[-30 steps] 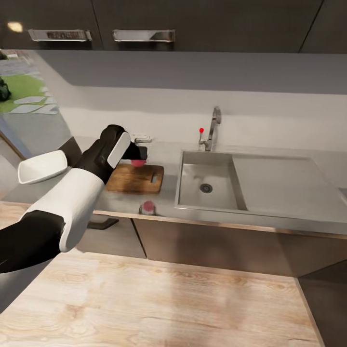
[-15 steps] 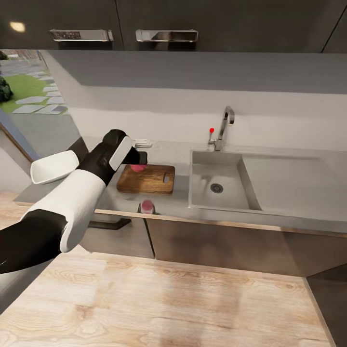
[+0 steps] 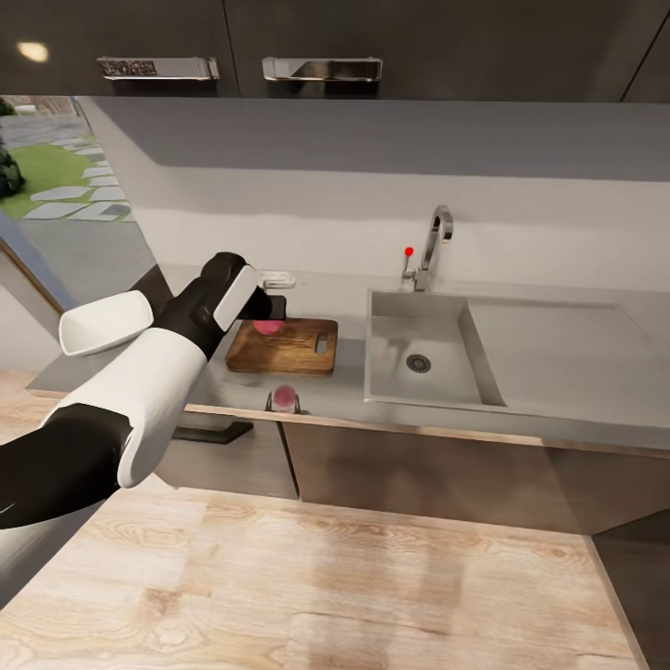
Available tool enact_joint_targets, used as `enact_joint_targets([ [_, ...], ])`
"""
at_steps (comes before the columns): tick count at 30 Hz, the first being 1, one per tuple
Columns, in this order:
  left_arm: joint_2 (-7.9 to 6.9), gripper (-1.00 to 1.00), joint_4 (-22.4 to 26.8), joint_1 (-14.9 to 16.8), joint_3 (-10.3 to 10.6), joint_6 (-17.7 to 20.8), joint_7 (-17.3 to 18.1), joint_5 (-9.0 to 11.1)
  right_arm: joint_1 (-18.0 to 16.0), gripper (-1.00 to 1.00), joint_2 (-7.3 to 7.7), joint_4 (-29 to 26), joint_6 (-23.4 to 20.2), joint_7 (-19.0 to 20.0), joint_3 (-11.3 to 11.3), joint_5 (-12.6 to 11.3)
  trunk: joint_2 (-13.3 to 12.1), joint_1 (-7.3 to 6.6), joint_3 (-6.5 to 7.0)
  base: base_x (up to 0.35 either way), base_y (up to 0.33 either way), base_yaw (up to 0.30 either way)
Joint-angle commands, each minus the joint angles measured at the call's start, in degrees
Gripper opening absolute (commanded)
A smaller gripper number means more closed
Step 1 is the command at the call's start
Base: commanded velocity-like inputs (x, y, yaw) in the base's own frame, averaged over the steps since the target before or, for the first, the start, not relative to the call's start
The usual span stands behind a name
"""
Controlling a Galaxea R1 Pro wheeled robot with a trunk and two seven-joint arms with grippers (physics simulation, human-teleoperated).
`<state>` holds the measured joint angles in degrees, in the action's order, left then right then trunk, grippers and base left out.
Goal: In the kitchen, take the Vidalia onion out of the sink, dice it on the chopping board with the paring knife, put the diced onion into the bowl on the countertop, then place both the paring knife and the chopping board into the sink.
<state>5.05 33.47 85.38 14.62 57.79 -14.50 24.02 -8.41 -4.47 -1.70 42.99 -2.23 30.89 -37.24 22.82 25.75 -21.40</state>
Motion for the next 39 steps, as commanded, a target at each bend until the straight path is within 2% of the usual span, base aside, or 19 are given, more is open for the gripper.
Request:
enact_joint_targets([
  [1, -0.04, -1.0, -0.04, 0.05, 0.24, 0.13, -0.53, 0.58, -0.03, 1.0, -0.01, 0.03, 0.16, -0.23, 0.48, -0.28, 0.1, 0.03, -0.09, 0.024, 0.015, 0.0],
  [13, 1.12, -1.0, -2.79, 0.05, 0.24, 0.05, -0.44, 0.58, -0.03, 1.0, -0.01, 0.03, 0.16, -0.23, 0.48, -0.29, 0.1, 0.03, -0.09, 0.169, 0.119, 0.0],
  [21, 1.17, -1.0, -3.07, 0.05, 0.24, 0.04, -0.44, 0.58, -0.03, 1.0, -0.01, 0.03, 0.16, -0.23, 0.48, -0.29, 0.1, 0.03, -0.09, 0.03, 0.017, 0.0],
  [28, 2.1, -1.0, -3.59, 0.05, 0.32, 0.04, -0.35, 0.58, -0.03, 1.0, -0.01, 0.03, 0.16, -0.23, 0.48, -0.29, 0.1, 0.03, -0.09, 0.003, 0.002, 0.0],
  [39, 2.49, -1.0, -3.75, 0.05, 0.33, 0.04, -0.35, 0.58, -0.03, 1.0, -0.01, 0.03, 0.16, -0.23, 0.48, -0.29, 0.1, 0.03, -0.09, 0.0, 0.0, 0.0],
])
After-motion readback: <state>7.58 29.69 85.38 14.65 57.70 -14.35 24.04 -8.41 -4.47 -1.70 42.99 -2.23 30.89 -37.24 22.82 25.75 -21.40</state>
